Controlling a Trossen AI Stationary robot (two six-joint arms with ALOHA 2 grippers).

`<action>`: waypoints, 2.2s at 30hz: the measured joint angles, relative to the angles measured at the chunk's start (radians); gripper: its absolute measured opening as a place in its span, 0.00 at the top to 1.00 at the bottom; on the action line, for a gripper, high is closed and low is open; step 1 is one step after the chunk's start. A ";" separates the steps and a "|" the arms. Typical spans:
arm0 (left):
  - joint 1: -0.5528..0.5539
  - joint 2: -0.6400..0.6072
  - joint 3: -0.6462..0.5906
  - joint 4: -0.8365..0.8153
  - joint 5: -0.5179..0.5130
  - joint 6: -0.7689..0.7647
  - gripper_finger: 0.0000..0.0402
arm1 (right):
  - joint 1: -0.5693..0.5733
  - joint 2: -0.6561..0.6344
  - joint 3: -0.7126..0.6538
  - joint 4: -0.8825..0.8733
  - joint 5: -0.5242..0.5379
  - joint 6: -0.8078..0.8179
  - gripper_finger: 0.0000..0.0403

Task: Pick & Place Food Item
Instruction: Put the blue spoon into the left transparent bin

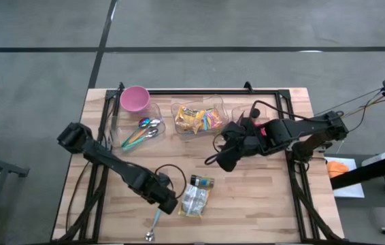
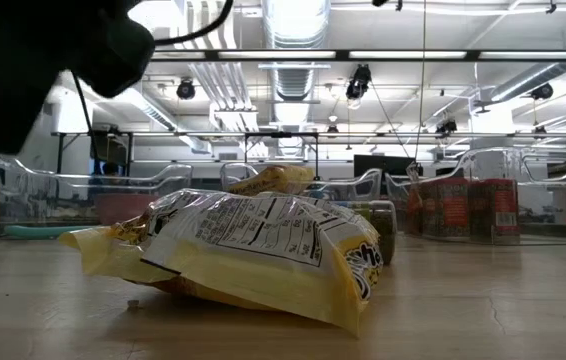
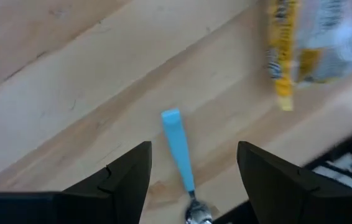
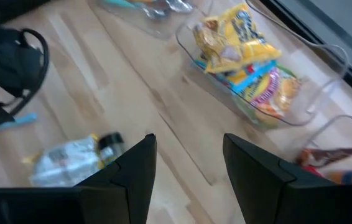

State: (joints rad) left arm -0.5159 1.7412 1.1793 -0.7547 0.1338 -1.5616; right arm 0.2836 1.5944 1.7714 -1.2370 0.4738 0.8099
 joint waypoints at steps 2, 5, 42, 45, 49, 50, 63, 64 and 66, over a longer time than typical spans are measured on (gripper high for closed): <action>-0.003 0.014 0.000 0.002 0.000 -0.024 0.39 | 0.000 0.000 0.000 -0.032 0.000 -0.002 0.55; -0.006 0.016 0.000 0.004 -0.007 -0.044 0.39 | 0.000 0.000 -0.001 -0.073 0.000 -0.002 0.55; -0.184 0.143 0.012 0.101 -0.082 -0.156 0.39 | 0.000 -0.116 -0.001 -0.092 0.079 -0.007 0.55; -0.188 0.172 0.013 0.115 -0.065 -0.157 0.39 | 0.000 -0.115 -0.001 -0.092 0.078 -0.009 0.55; -0.192 0.189 0.016 0.121 -0.060 -0.168 0.40 | 0.000 -0.115 -0.001 -0.093 0.076 -0.009 0.55; -0.192 0.189 0.016 0.119 -0.059 -0.168 0.40 | 0.000 -0.115 -0.001 -0.093 0.076 -0.009 0.55; -0.192 0.188 -0.011 0.117 -0.056 -0.098 0.93 | 0.000 -0.115 -0.001 -0.093 0.076 -0.021 0.55; -0.192 0.188 -0.015 0.123 -0.056 -0.096 0.93 | 0.000 -0.115 -0.001 -0.093 0.075 -0.021 0.55; -0.192 0.188 -0.017 0.123 -0.055 -0.100 0.93 | 0.000 -0.115 -0.001 -0.094 0.075 -0.024 0.55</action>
State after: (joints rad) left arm -0.7082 1.9289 1.1620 -0.6314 0.0786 -1.6617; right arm 0.2836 1.4792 1.7706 -1.3312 0.5491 0.7858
